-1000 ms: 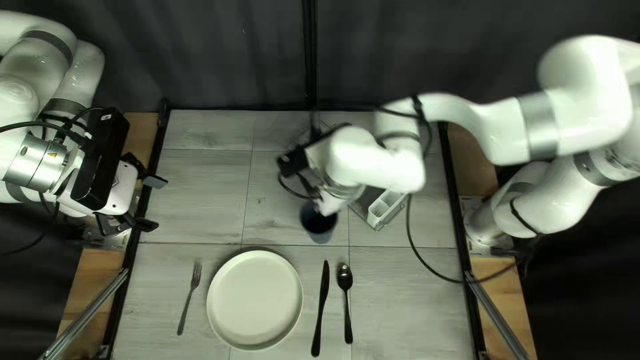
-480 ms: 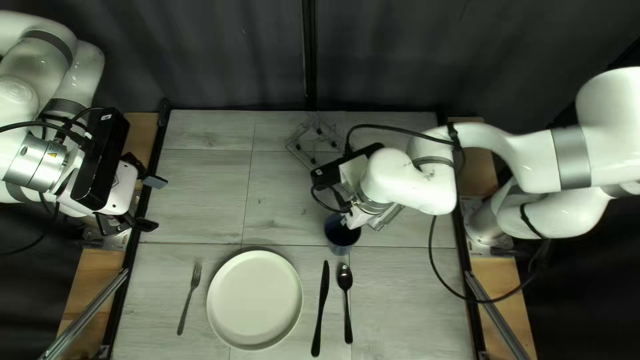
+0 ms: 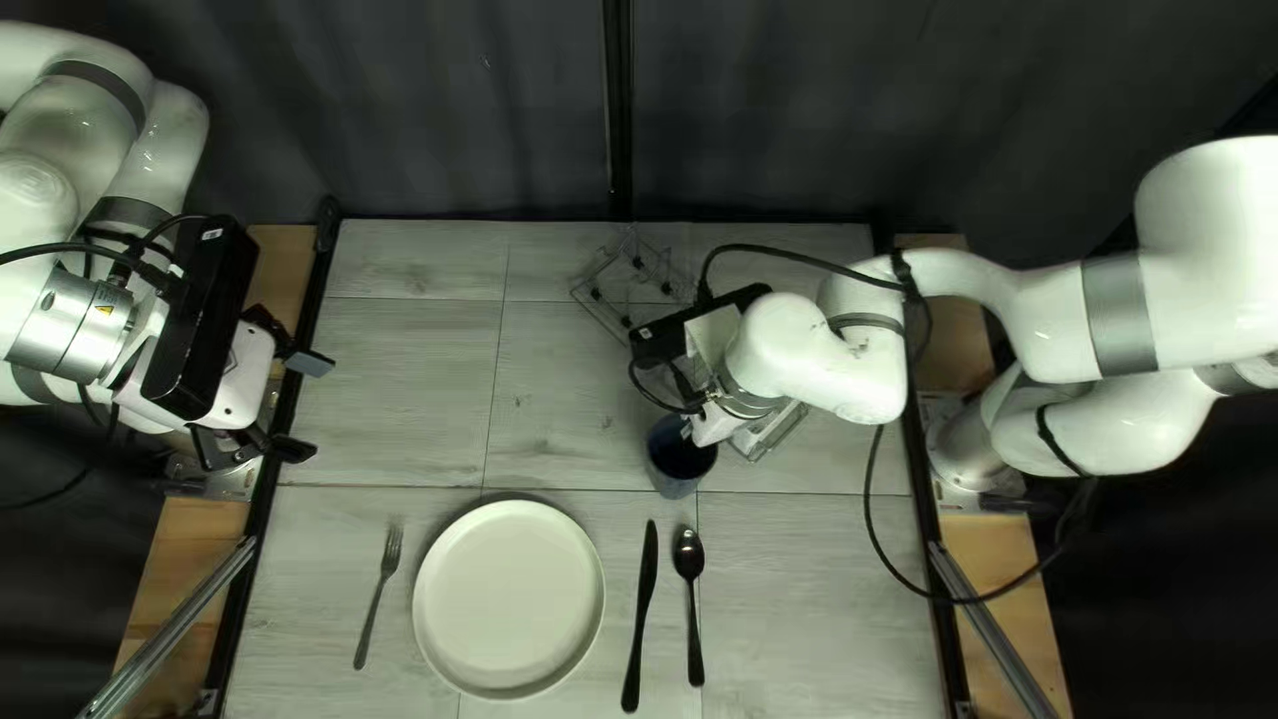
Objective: Pick up and place plate onto table. Place down one fork to the left of the plate. Place spoon and knife to the right of the plate. Place cup above the knife and spoon
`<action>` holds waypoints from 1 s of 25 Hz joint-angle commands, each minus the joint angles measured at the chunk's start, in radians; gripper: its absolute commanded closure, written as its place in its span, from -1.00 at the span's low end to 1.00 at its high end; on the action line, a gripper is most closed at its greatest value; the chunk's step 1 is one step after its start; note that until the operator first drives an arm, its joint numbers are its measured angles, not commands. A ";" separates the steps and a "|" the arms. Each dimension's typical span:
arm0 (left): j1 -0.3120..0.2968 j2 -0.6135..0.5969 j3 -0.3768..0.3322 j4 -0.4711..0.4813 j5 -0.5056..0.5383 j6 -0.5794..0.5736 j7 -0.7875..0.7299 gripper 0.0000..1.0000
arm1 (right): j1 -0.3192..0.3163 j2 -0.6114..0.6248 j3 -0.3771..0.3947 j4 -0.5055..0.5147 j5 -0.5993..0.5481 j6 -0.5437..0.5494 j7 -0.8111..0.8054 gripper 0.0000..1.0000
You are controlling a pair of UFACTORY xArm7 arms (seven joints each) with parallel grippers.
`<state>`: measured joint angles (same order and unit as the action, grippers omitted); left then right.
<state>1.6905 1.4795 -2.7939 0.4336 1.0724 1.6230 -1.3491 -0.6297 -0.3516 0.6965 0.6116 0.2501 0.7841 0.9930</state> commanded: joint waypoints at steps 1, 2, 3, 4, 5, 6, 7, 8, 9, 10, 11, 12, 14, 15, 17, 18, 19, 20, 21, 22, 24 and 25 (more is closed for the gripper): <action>0.000 0.000 0.000 0.000 0.000 0.000 0.000 -1.00 | -0.010 0.014 0.001 0.011 -0.008 -0.002 0.005 -0.88; 0.000 0.000 0.000 0.000 0.000 0.000 0.000 -1.00 | -0.010 0.014 0.000 0.012 -0.007 -0.002 0.005 -1.00; 0.000 0.000 0.000 0.000 0.000 0.000 0.000 -1.00 | -0.007 0.008 -0.003 0.011 -0.003 0.002 0.004 -1.00; 0.000 0.000 0.000 0.000 0.000 0.000 0.000 -1.00 | 0.001 -0.014 -0.009 0.017 0.006 0.024 0.003 -1.00; 0.000 0.000 0.000 0.000 0.000 0.000 0.000 -1.00 | 0.007 -0.032 -0.015 0.025 0.012 0.043 0.004 -1.00; 0.000 0.000 0.000 0.000 0.000 0.000 0.000 -1.00 | 0.012 -0.049 -0.020 0.034 0.017 0.062 0.004 -1.00; 0.000 0.000 0.000 0.000 0.000 0.000 0.000 -1.00 | 0.022 -0.086 -0.032 0.056 0.024 0.106 0.008 -1.00; 0.000 0.000 0.000 0.000 0.000 0.000 0.000 -1.00 | 0.027 -0.103 -0.036 0.067 0.026 0.127 0.011 -1.00; 0.000 0.000 0.000 0.000 0.000 0.000 0.000 -1.00 | 0.037 -0.134 -0.045 0.093 0.030 0.170 0.016 -1.00; 0.000 0.000 0.000 0.000 0.000 0.000 0.000 -1.00 | 0.043 -0.152 -0.048 0.116 0.028 0.204 0.020 -1.00; 0.000 0.000 0.000 0.000 0.000 0.000 0.000 -1.00 | 0.045 -0.159 -0.048 0.124 0.027 0.216 0.021 -1.00; 0.000 0.000 0.000 0.000 0.000 0.000 0.000 -1.00 | 0.052 -0.172 -0.047 0.147 0.023 0.245 0.023 -1.00; 0.000 0.000 0.000 0.000 0.000 0.000 0.000 -1.00 | 0.067 -0.195 -0.046 0.175 0.023 0.285 0.025 -1.00; 0.000 0.000 0.000 0.000 0.000 0.000 0.000 -1.00 | 0.076 -0.209 -0.048 0.178 0.026 0.293 0.023 -1.00; 0.000 0.000 0.000 0.000 0.000 0.000 0.000 -1.00 | 0.098 -0.240 -0.053 0.183 0.039 0.309 0.020 -1.00; 0.000 0.000 0.000 0.000 0.000 0.000 0.000 -1.00 | 0.103 -0.247 -0.054 0.182 0.043 0.311 0.019 -1.00; 0.000 0.000 0.000 0.000 0.000 0.000 0.000 -1.00 | 0.103 -0.247 -0.054 0.182 0.043 0.311 0.019 -1.00; 0.000 0.000 0.000 0.000 0.000 0.000 0.000 -1.00 | 0.103 -0.247 -0.054 0.182 0.043 0.311 0.019 -1.00; 0.000 0.000 0.000 0.000 0.000 0.000 0.000 -1.00 | 0.103 -0.247 -0.054 0.182 0.043 0.311 0.019 -1.00; 0.000 0.000 0.000 0.000 0.000 0.000 0.000 -1.00 | 0.103 -0.247 -0.054 0.182 0.043 0.311 0.019 -1.00; 0.000 0.000 0.000 0.000 0.000 0.000 0.000 -1.00 | 0.103 -0.247 -0.054 0.182 0.043 0.311 0.019 -1.00; 0.000 0.000 0.000 0.000 0.000 0.000 0.000 -1.00 | 0.103 -0.247 -0.054 0.182 0.043 0.311 0.019 -1.00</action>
<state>1.6905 1.4795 -2.7939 0.4336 1.0724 1.6230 -1.3491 -0.5272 -0.5980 0.6421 0.7939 0.2926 1.0950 1.0123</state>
